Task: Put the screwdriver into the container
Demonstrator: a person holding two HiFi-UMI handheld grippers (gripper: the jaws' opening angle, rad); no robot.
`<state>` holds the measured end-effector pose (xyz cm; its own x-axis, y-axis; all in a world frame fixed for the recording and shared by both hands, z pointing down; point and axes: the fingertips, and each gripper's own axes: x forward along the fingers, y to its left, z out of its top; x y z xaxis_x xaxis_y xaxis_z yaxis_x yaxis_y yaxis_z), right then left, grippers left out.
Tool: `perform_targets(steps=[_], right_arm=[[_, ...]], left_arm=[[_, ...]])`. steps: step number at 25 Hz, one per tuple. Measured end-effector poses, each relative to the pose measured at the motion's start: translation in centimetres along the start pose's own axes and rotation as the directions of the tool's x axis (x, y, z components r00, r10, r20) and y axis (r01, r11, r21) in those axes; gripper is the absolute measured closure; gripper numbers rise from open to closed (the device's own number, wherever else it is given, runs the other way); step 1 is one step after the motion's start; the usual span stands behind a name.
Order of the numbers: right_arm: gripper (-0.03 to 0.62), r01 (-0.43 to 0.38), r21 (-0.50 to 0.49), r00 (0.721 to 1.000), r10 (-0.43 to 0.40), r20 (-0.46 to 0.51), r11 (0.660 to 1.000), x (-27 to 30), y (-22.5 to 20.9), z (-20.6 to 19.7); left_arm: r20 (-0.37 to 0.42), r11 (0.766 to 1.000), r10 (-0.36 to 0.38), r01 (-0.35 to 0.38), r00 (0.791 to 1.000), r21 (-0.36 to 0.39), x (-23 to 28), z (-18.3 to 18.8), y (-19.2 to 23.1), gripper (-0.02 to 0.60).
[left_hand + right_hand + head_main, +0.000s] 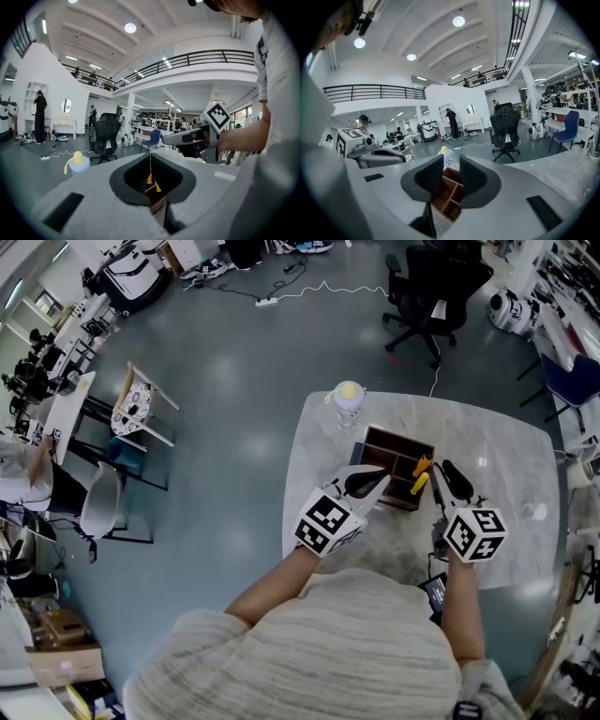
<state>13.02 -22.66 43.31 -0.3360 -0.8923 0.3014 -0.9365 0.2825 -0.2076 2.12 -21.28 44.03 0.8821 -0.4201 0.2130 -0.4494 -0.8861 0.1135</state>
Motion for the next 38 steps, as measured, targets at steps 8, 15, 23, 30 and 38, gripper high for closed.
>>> perform_targets(steps=[8,15,23,30,38], right_arm=[[0.520,-0.092,-0.017,0.996,0.093,0.019,0.996,-0.8,2.6,0.4],[0.565,-0.165,-0.059,0.986,0.166,0.006,0.984,-1.2,5.1,0.4],[0.577,-0.212,-0.061,0.977,0.212,-0.015,0.975,-1.0,6.6,-0.8],[0.577,-0.228,-0.089,0.974,0.227,-0.028,0.969,-0.8,6.9,-0.9],[0.580,-0.223,-0.106,0.975,0.219,-0.045,0.969,-0.6,7.0,-1.1]], left_arm=[[0.018,1.000,-0.004,0.004,1.000,0.006,-0.3,0.6,-0.2,0.565],[0.020,1.000,-0.005,0.005,1.000,-0.005,-0.5,0.5,-0.4,0.565],[0.026,1.000,0.001,0.000,1.000,-0.026,-0.7,0.1,-0.2,0.565],[0.027,0.999,-0.003,0.003,1.000,-0.034,-0.4,0.0,-0.2,0.565],[0.028,0.999,-0.001,0.002,1.000,-0.042,-0.5,0.0,-0.2,0.565]])
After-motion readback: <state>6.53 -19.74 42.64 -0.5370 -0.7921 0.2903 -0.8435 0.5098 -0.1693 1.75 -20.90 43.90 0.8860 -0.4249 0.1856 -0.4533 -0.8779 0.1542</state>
